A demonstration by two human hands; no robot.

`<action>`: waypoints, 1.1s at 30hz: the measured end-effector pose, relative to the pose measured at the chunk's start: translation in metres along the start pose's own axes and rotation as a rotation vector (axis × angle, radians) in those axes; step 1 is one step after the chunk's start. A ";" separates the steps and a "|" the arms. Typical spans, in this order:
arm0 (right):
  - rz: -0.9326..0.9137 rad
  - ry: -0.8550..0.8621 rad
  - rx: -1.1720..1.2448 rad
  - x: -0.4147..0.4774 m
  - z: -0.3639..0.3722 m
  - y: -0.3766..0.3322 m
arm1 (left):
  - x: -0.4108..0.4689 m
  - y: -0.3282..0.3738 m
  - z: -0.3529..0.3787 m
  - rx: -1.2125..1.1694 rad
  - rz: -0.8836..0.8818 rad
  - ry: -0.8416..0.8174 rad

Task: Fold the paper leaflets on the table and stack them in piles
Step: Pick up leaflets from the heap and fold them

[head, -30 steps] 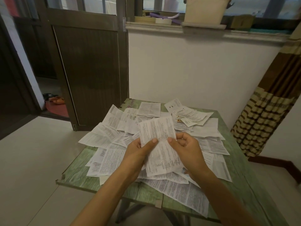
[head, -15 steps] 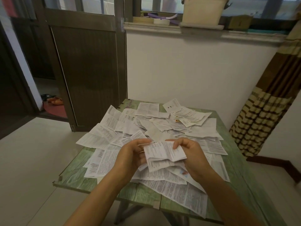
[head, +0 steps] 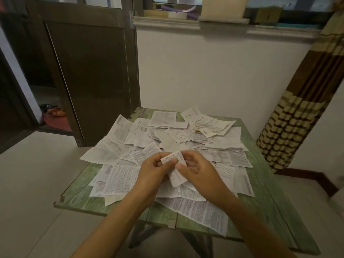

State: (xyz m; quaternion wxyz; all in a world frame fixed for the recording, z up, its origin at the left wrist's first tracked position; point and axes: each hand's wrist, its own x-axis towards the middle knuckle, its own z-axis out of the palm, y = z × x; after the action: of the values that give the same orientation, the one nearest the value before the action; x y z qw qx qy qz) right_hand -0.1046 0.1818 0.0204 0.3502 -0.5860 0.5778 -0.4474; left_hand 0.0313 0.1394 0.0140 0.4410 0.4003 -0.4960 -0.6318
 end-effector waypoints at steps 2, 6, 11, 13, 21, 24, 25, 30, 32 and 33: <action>0.002 -0.024 0.055 0.001 0.001 0.006 | -0.002 0.000 0.006 -0.012 0.034 0.000; 0.058 0.018 0.102 -0.001 -0.013 0.009 | 0.004 -0.004 0.006 0.378 0.262 0.175; 0.074 -0.018 0.090 -0.004 -0.020 0.016 | 0.005 -0.005 0.013 0.413 0.212 -0.117; 0.100 0.030 0.159 -0.004 -0.022 0.021 | 0.006 -0.012 0.020 0.429 0.262 -0.067; -0.157 0.300 -0.344 -0.020 -0.054 0.060 | 0.007 -0.032 0.055 0.400 0.216 -0.036; -0.011 0.475 -0.260 -0.027 -0.092 0.082 | 0.013 -0.031 0.060 0.410 0.202 0.051; 0.041 0.572 -0.254 -0.029 -0.109 0.091 | 0.016 -0.029 0.057 0.421 0.214 0.092; 0.303 0.656 -0.514 -0.031 -0.158 0.129 | 0.015 -0.027 0.055 0.414 0.204 0.058; 0.419 0.631 -0.753 -0.029 -0.157 0.137 | 0.011 -0.031 0.057 0.433 0.193 0.022; 0.458 0.627 -0.894 -0.028 -0.156 0.138 | 0.011 -0.033 0.057 0.434 0.187 0.009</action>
State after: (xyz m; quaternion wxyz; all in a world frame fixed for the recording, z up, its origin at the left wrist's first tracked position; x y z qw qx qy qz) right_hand -0.2975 0.2143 -0.0558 -0.0302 -0.3770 0.8979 -0.2252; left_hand -0.0310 0.1489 -0.0084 0.4035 0.4410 -0.6532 -0.4648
